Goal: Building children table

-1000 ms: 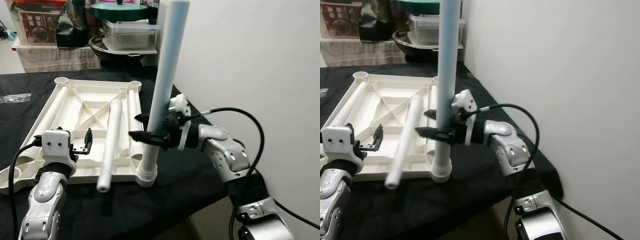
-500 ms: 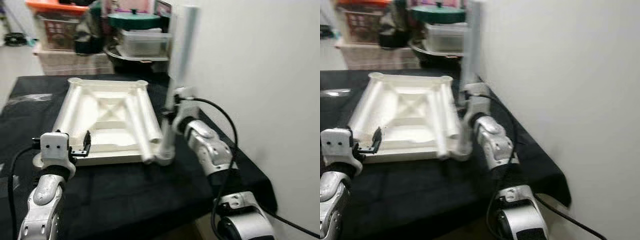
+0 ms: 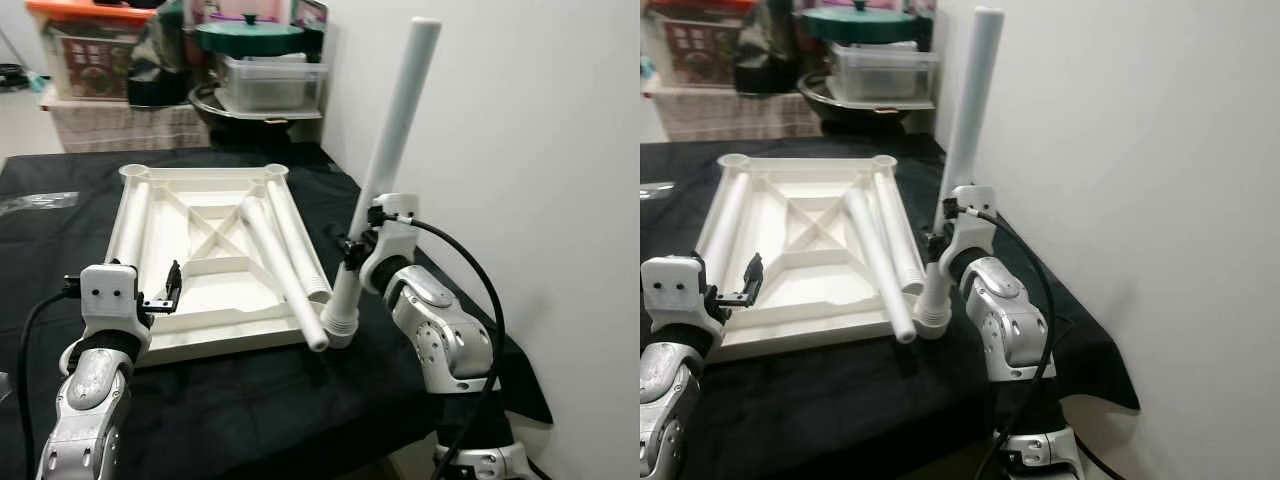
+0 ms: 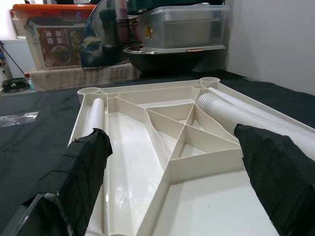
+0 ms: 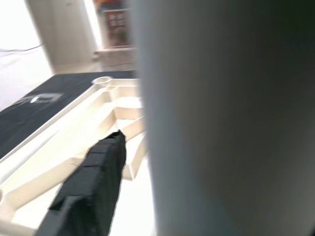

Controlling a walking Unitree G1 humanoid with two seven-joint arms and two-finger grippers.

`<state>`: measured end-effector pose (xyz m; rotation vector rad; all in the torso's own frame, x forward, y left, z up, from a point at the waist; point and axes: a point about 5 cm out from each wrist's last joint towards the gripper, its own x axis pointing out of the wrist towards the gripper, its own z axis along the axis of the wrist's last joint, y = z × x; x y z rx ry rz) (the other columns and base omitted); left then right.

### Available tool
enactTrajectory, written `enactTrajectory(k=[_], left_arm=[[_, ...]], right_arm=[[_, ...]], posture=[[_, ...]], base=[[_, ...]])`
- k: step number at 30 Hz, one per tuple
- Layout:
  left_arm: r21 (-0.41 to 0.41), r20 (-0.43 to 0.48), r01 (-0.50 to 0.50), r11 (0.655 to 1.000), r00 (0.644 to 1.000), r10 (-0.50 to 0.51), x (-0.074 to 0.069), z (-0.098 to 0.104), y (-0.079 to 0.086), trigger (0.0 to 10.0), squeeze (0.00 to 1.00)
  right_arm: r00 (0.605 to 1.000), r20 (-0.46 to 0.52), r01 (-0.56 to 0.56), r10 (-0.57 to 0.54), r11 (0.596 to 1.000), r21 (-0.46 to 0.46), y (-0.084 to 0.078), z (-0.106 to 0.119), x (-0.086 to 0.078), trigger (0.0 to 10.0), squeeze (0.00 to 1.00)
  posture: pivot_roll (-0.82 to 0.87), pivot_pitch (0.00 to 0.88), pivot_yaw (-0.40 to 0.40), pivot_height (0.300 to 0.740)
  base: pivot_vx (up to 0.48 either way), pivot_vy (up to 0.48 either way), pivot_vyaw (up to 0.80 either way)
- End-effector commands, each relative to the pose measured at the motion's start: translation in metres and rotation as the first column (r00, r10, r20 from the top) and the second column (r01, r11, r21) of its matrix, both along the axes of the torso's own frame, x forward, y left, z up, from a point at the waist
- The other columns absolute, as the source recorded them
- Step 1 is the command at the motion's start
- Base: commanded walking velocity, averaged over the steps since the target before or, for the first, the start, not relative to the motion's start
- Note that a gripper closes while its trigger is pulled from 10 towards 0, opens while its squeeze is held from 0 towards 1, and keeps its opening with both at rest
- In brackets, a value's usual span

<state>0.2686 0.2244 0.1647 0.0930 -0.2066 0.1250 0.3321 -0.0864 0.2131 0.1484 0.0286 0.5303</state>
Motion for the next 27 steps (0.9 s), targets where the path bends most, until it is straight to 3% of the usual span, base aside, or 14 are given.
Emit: enactTrajectory(k=[1, 2, 7, 8, 9, 14, 15, 17, 18, 21, 24, 25, 26, 27], left_arm=[[0.004, -0.012, 0.001, 1.000, 1.000, -0.001, 0.000, -0.004, -0.001, 10.0, 0.00], [0.004, -0.012, 0.000, 1.000, 1.000, 0.000, 0.000, -0.004, -0.001, 10.0, 0.00], [0.005, -0.011, 0.000, 1.000, 1.000, 0.000, 0.000, -0.004, -0.001, 10.0, 0.00], [0.006, -0.008, 0.000, 1.000, 1.000, 0.000, 0.001, -0.003, -0.001, 10.0, 0.00], [0.006, -0.006, 0.000, 1.000, 1.000, 0.000, 0.001, -0.002, -0.001, 10.0, 0.00], [0.007, -0.003, -0.001, 1.000, 1.000, 0.001, 0.001, -0.002, -0.001, 10.0, 0.00], [0.008, -0.002, -0.004, 1.000, 1.000, 0.004, 0.000, -0.001, 0.000, 10.0, 0.00], [0.008, -0.002, -0.006, 1.000, 1.000, 0.006, -0.001, -0.001, 0.000, 10.0, 0.00], [0.009, -0.002, -0.009, 1.000, 1.000, 0.009, -0.001, -0.001, 0.001, 10.0, 0.00], [0.009, -0.006, -0.013, 1.000, 1.000, 0.013, -0.003, -0.002, 0.002, 10.0, 0.00], [0.010, -0.009, -0.011, 1.000, 1.000, 0.011, -0.003, -0.003, 0.001, 10.0, 0.00], [0.010, -0.011, -0.008, 1.000, 1.000, 0.008, -0.002, -0.003, 0.001, 10.0, 0.00], [0.011, -0.012, -0.005, 1.000, 1.000, 0.005, -0.002, -0.003, 0.000, 10.0, 0.00], [0.011, -0.012, -0.002, 1.000, 1.000, 0.003, -0.001, -0.003, 0.000, 10.0, 0.00]], right_arm=[[0.994, 0.010, -0.113, 0.113, 0.994, -0.005, 0.011, 0.006, -0.004, 10.0, 1.00], [0.958, 0.059, -0.282, 0.282, 0.959, -0.001, 0.012, 0.017, -0.010, 10.0, 0.00], [0.833, 0.149, -0.531, 0.533, 0.846, -0.053, 0.007, 0.026, -0.021, 10.0, 0.00], [0.744, 0.159, -0.636, 0.649, 0.761, -0.128, 0.008, 0.024, -0.021, 10.0, 0.00], [0.707, 0.152, -0.673, 0.690, 0.723, -0.156, 0.009, 0.022, -0.021, 10.0, 0.00], [0.672, 0.117, -0.713, 0.732, 0.681, -0.164, 0.020, 0.014, -0.015, 10.0, 0.00], [0.675, 0.101, -0.715, 0.731, 0.682, -0.156, 0.025, 0.012, -0.013, 2.1, 0.00], [0.677, 0.090, -0.716, 0.730, 0.682, -0.151, 0.029, 0.011, -0.011, 2.1, 0.00], [0.719, 0.065, -0.681, 0.692, 0.720, -0.132, 0.034, 0.007, -0.007, 0.0, 0.00], [0.861, -0.055, -0.508, 0.505, 0.852, -0.130, 0.041, -0.013, 0.004, 0.0, 0.00], [0.905, -0.124, -0.420, 0.406, 0.900, -0.116, 0.038, -0.025, 0.009, 0.0, 0.00], [0.940, -0.146, -0.327, 0.308, 0.937, -0.127, 0.034, -0.031, 0.013, 0.0, 0.00], [0.985, -0.164, -0.084, 0.051, 0.977, -0.197, 0.015, -0.043, 0.024, 0.0, 0.00], [0.979, -0.159, 0.087, -0.130, 0.964, -0.253, 0.001, -0.050, 0.029, 0.0, 0.00]], posture=[[0.09, 0.000, -0.131, 0.740], [0.10, 0.000, -0.134, 0.740], [0.11, 0.000, -0.136, 0.740], [0.11, 0.000, -0.139, 0.740], [0.11, 0.000, -0.142, 0.740], [0.12, 0.000, -0.148, 0.740], [0.13, 0.000, -0.152, 0.740], [0.13, 0.000, -0.152, 0.740], [0.13, 0.000, -0.152, 0.740], [0.13, 0.000, -0.150, 0.740], [0.13, 0.000, -0.145, 0.740], [0.12, 0.000, -0.139, 0.740], [0.11, 0.000, -0.135, 0.740], [0.11, 0.000, -0.136, 0.740]], base=[[0.000, 0.000, 0.00], [0.000, 0.000, 0.00], [0.000, 0.000, 0.00], [0.000, 0.000, 0.00], [0.000, 0.000, 0.00], [0.000, 0.000, 0.00], [0.000, 0.000, 0.00], [0.000, 0.000, 0.00], [0.000, 0.000, 0.00], [0.000, 0.000, 0.00], [0.000, 0.000, 0.00], [0.000, 0.000, 0.00], [0.000, 0.000, 0.00], [0.000, 0.000, 0.00]])
